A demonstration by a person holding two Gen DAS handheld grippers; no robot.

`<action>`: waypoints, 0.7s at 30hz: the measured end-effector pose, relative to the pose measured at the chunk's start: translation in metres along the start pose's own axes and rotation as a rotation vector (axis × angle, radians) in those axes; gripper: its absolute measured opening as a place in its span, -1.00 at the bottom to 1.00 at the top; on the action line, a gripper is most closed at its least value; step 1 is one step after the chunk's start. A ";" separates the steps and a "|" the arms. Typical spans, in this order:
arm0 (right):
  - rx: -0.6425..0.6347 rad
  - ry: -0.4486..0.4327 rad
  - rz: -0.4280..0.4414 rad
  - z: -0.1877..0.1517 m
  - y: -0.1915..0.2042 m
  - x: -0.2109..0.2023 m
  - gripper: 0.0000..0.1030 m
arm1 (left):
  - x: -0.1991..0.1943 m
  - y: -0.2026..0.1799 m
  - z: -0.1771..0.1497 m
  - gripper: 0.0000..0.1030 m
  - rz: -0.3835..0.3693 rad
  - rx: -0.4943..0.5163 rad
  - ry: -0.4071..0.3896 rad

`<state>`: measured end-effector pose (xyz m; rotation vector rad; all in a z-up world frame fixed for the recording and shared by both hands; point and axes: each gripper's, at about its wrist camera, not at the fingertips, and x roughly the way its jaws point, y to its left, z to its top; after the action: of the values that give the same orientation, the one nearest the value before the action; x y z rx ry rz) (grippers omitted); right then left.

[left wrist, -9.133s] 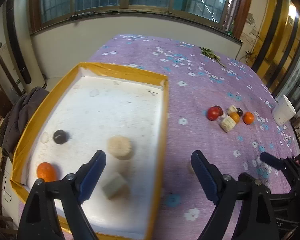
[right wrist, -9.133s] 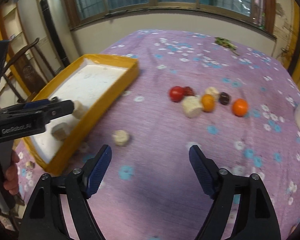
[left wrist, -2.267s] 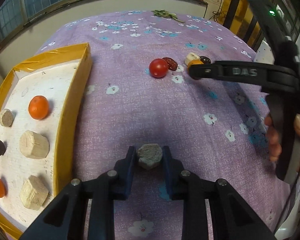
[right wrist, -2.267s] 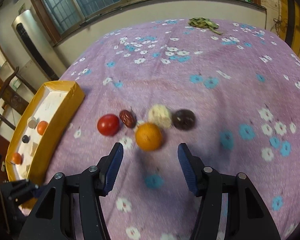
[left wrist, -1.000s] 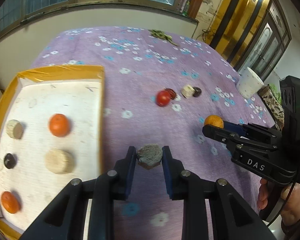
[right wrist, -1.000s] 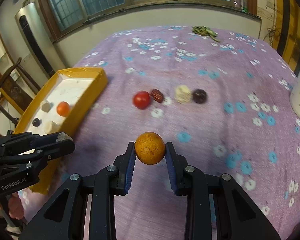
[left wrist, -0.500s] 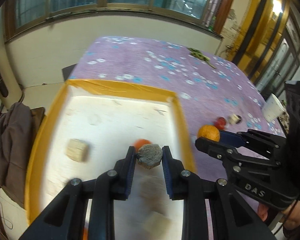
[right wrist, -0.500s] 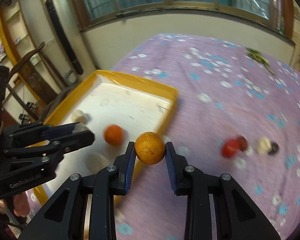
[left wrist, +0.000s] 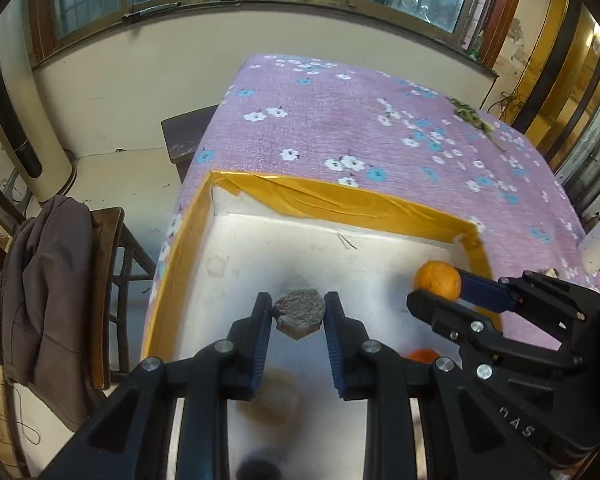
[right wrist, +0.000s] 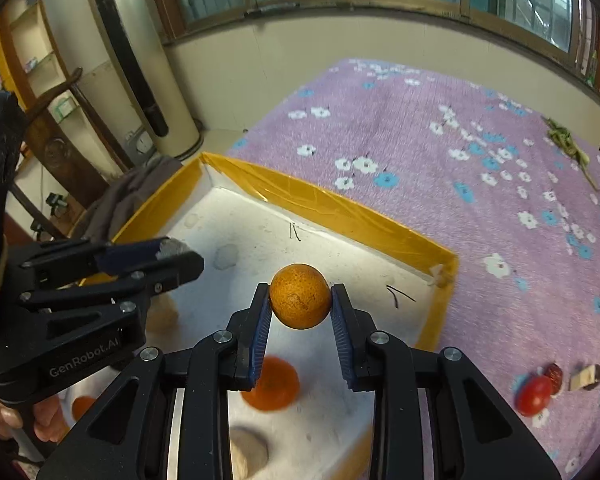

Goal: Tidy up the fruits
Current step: 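Carry the stone block and mandarin with both grippers over the tray, then open both grippers to drop the stone block and mandarin into the tray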

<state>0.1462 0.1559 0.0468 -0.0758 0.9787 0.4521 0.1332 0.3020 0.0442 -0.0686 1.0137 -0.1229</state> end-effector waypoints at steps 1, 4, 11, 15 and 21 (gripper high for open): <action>0.003 0.007 -0.003 0.001 -0.001 0.004 -0.45 | 0.004 0.001 0.002 -0.44 0.006 0.002 0.006; 0.014 0.038 -0.008 0.004 -0.004 0.016 -0.45 | 0.014 0.003 0.007 -0.44 0.010 0.003 0.022; 0.000 0.073 -0.018 0.003 -0.003 0.028 -0.45 | 0.026 0.006 0.008 -0.44 0.007 0.001 0.046; 0.006 0.080 -0.015 0.003 -0.005 0.032 -0.44 | 0.028 0.006 0.007 -0.44 0.012 0.005 0.046; -0.003 0.084 -0.026 0.002 -0.006 0.033 -0.38 | 0.028 0.006 0.007 -0.18 0.018 0.009 0.047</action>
<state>0.1659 0.1620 0.0203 -0.1109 1.0586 0.4296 0.1542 0.3041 0.0240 -0.0489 1.0608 -0.1131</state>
